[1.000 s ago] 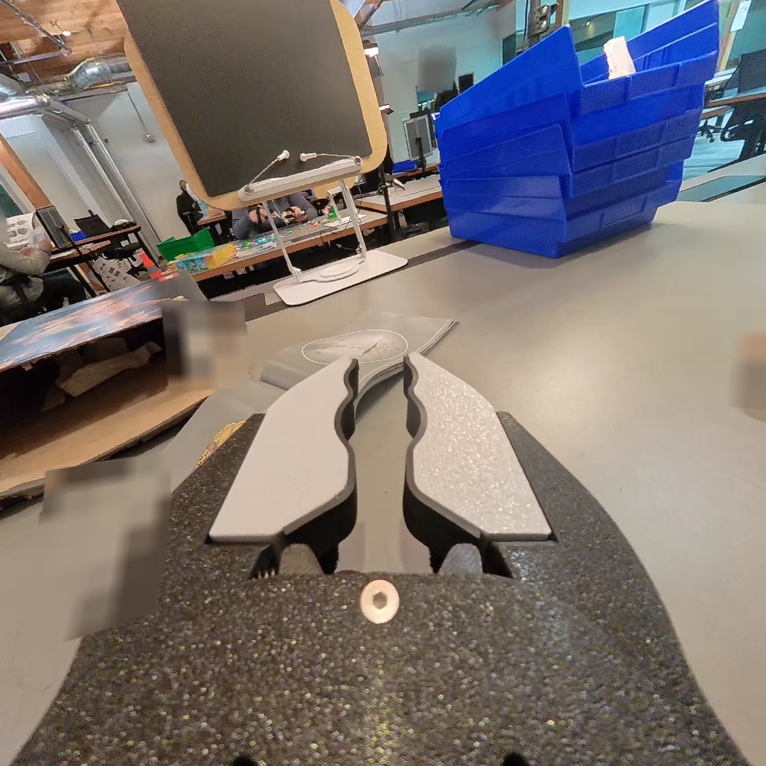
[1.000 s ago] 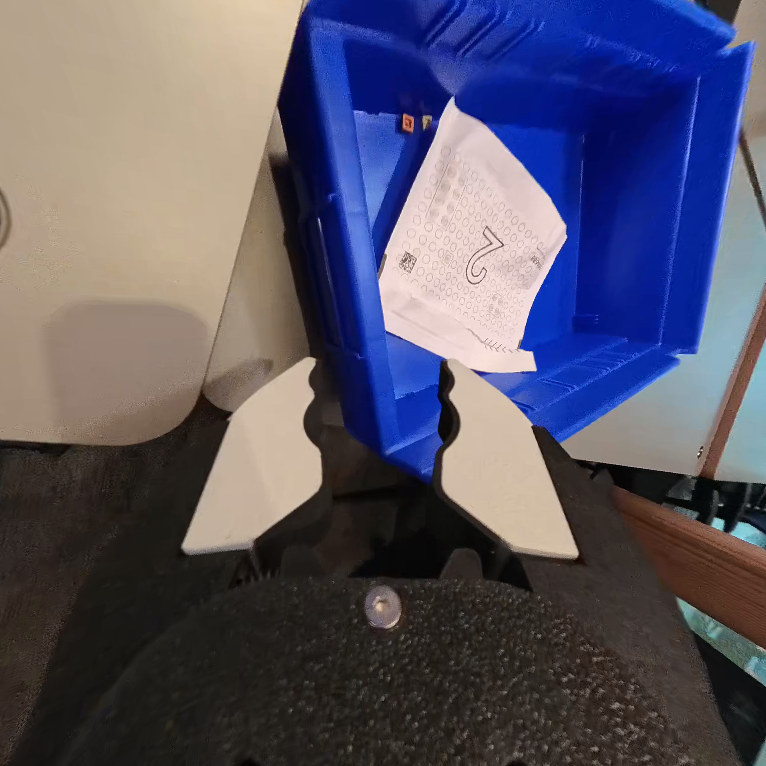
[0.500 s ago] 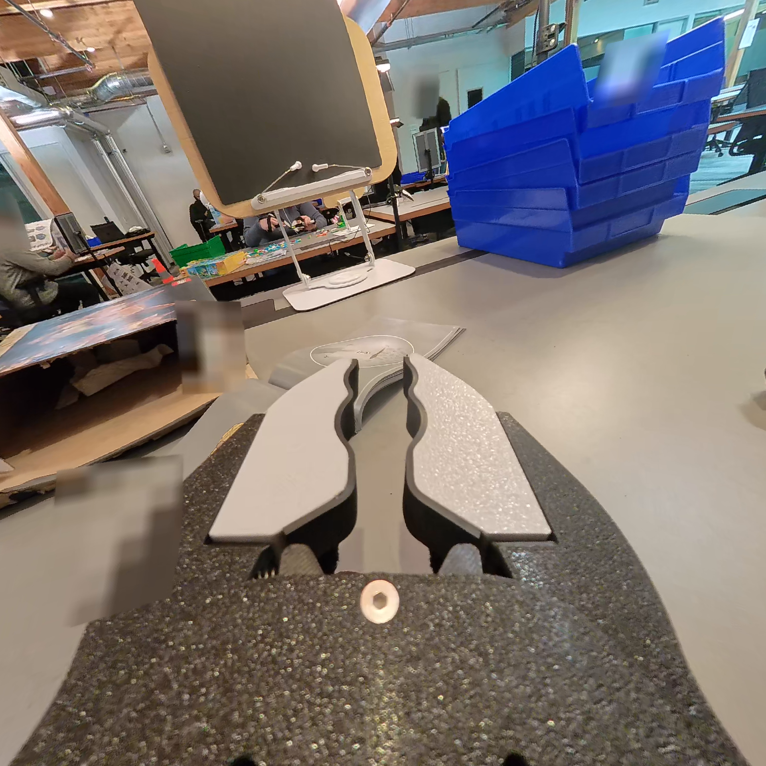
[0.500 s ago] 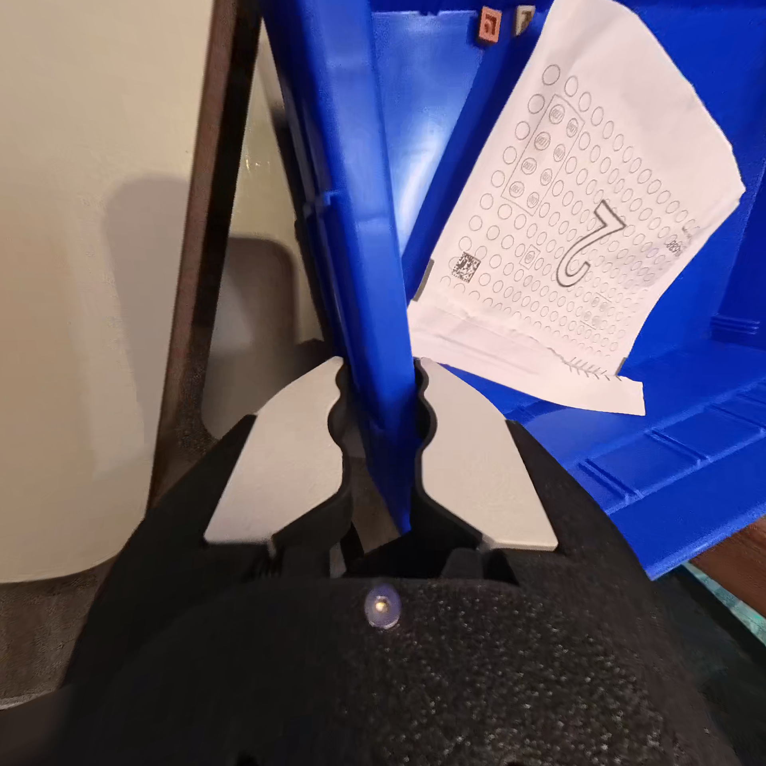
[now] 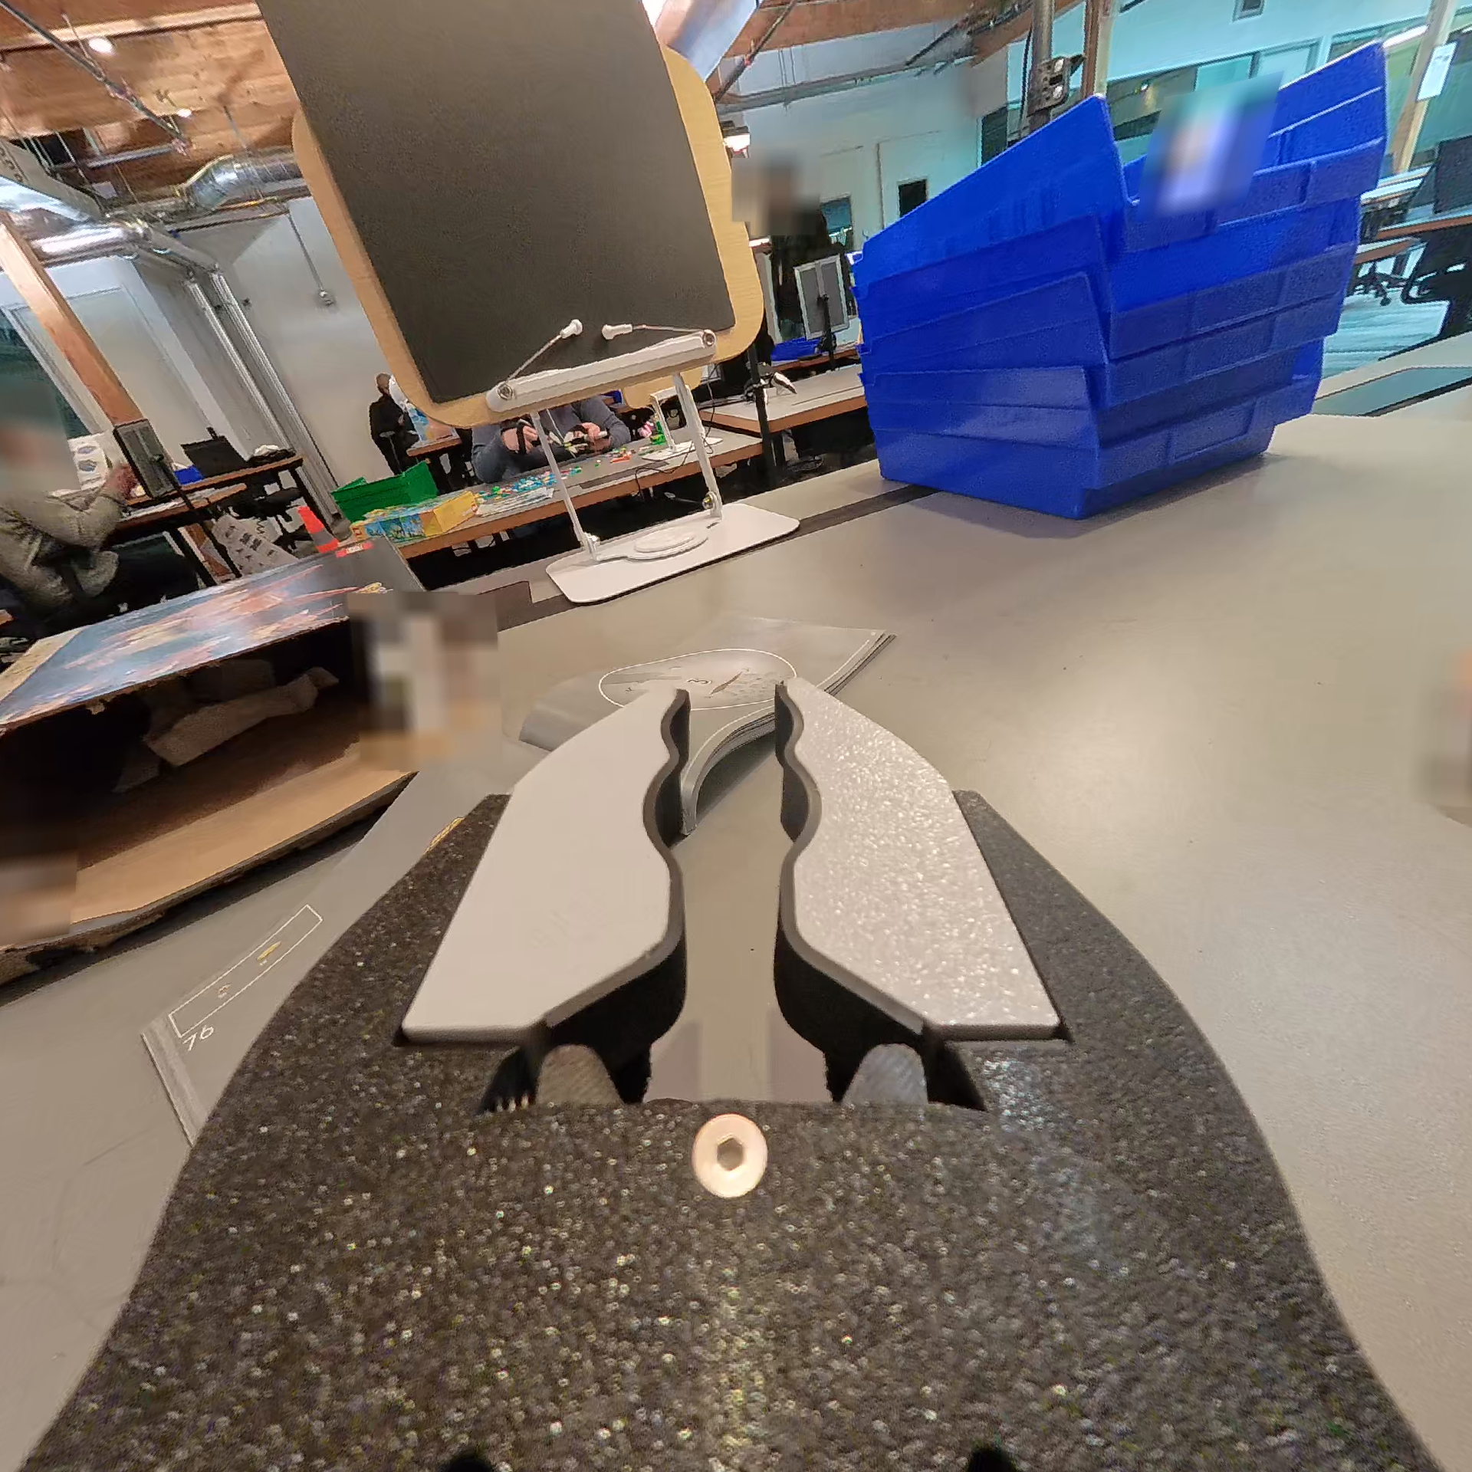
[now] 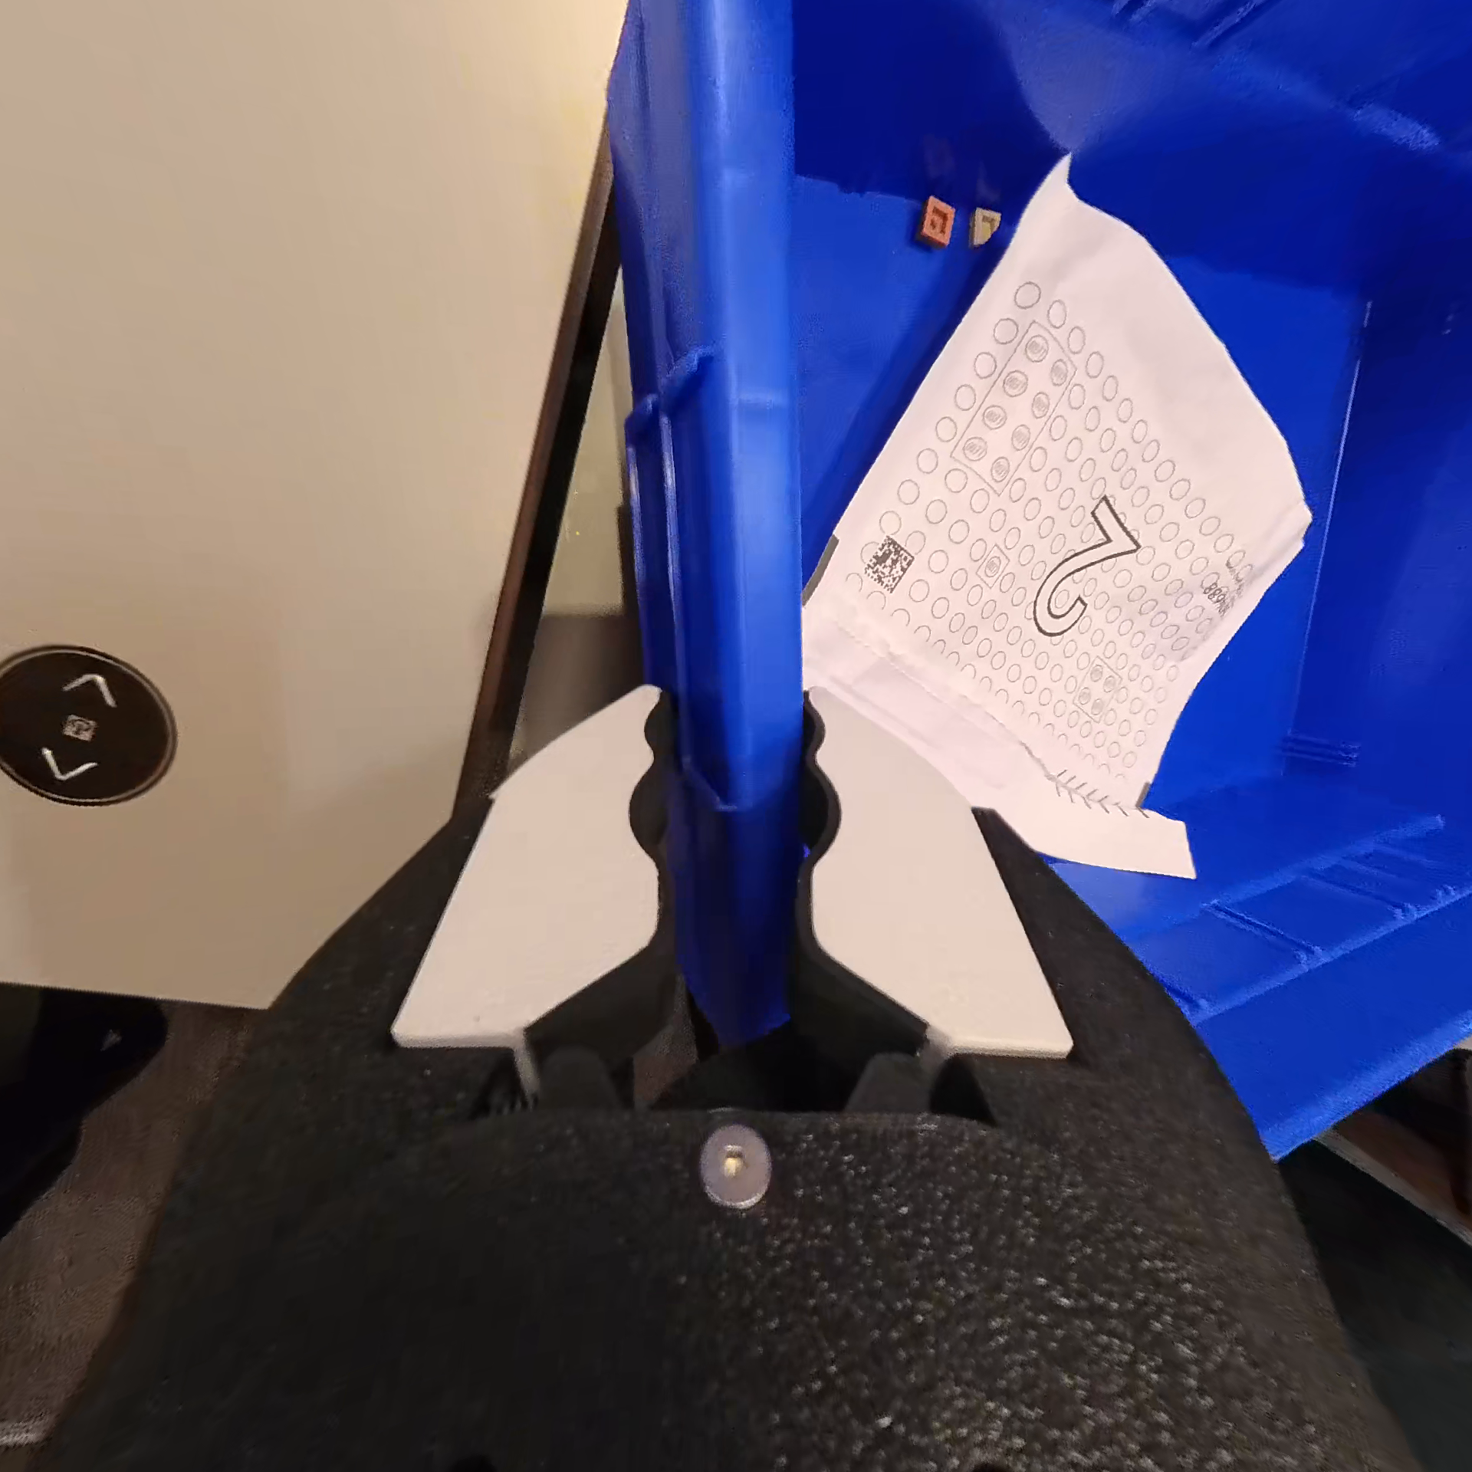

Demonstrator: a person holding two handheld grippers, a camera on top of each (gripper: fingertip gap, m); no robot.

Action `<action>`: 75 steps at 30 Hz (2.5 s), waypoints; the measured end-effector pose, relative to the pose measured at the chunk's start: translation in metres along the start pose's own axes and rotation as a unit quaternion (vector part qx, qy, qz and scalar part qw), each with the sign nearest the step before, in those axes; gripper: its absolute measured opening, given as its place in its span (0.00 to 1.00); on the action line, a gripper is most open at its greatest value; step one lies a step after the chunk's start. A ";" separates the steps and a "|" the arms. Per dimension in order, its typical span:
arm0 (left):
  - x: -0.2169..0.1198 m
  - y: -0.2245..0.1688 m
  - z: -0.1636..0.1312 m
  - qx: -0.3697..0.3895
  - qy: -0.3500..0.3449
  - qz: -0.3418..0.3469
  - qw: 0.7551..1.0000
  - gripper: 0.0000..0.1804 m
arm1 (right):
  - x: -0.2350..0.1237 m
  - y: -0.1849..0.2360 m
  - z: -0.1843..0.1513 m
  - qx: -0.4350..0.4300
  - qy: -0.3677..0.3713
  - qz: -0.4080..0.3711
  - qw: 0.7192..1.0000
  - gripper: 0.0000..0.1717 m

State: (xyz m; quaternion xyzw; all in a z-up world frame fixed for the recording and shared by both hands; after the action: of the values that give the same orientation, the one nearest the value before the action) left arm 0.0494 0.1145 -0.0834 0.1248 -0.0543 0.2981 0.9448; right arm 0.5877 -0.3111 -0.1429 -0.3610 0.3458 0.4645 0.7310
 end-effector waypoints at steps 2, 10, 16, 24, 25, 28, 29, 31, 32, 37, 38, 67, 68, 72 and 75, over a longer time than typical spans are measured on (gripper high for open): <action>0.000 0.000 0.000 0.000 0.001 0.001 1.000 0.11 | -0.003 0.003 0.004 0.003 -0.004 0.003 1.000 0.16; 0.001 0.000 -0.001 0.002 0.003 0.000 1.000 0.11 | -0.022 0.015 0.017 0.022 -0.032 -0.003 0.999 0.18; 0.001 0.000 -0.001 0.003 0.004 0.000 1.000 0.11 | -0.051 0.043 0.045 -0.015 -0.091 0.007 0.996 0.20; 0.000 -0.001 0.000 0.002 0.001 -0.002 1.000 0.11 | -0.068 0.118 0.086 -0.132 -0.134 -0.012 0.982 0.21; 0.000 -0.001 0.000 0.002 0.000 -0.003 1.000 0.11 | -0.068 0.125 0.088 -0.148 -0.133 -0.016 0.980 0.21; 0.000 -0.001 0.000 0.001 -0.001 -0.004 1.000 0.11 | -0.065 0.149 0.088 -0.197 -0.127 -0.017 0.972 0.19; 0.000 -0.001 0.000 0.001 -0.001 -0.005 1.000 0.11 | -0.064 0.156 0.087 -0.213 -0.125 -0.017 0.969 0.18; 0.000 -0.001 0.001 0.000 -0.002 -0.006 1.000 0.11 | -0.063 0.172 0.085 -0.249 -0.123 -0.016 0.961 0.18; 0.000 -0.001 0.001 0.000 -0.002 -0.006 1.000 0.11 | -0.062 0.179 0.084 -0.269 -0.123 -0.014 0.955 0.18; -0.001 -0.002 0.001 -0.001 -0.002 -0.008 1.000 0.11 | -0.057 0.218 0.070 -0.377 -0.116 0.018 0.919 0.18; 0.000 -0.002 0.001 -0.001 -0.002 -0.009 1.000 0.11 | -0.059 0.225 0.071 -0.397 -0.129 0.025 0.909 0.18; 0.003 -0.012 -0.005 0.023 0.023 -0.030 0.999 0.11 | -0.061 0.360 0.121 -0.588 -0.246 0.173 0.751 0.18; 0.004 -0.013 -0.007 0.024 0.033 -0.036 0.999 0.11 | -0.060 0.364 0.124 -0.592 -0.248 0.176 0.746 0.18; 0.014 -0.007 -0.027 0.076 0.103 -0.063 0.990 0.15 | -0.058 0.377 0.133 -0.608 -0.258 0.188 0.727 0.18; 0.022 0.017 -0.045 0.104 0.173 -0.064 0.977 0.21 | -0.056 0.387 0.139 -0.619 -0.265 0.197 0.712 0.18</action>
State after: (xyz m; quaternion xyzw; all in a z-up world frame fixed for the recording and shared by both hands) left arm 0.0594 0.1520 -0.1192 0.1716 0.1498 0.2579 0.9389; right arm 0.2337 -0.0981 -0.1057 -0.5185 -0.1635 0.7850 0.2971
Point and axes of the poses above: each gripper's, where its closed fingertips meet, x out along the fingers, z out of its top, y = z × x across the jaws, the point moved 3 cm from there along -x, back along the fingers, and after that the axes turned 11 degrees about -y, right-handed, at the moved point
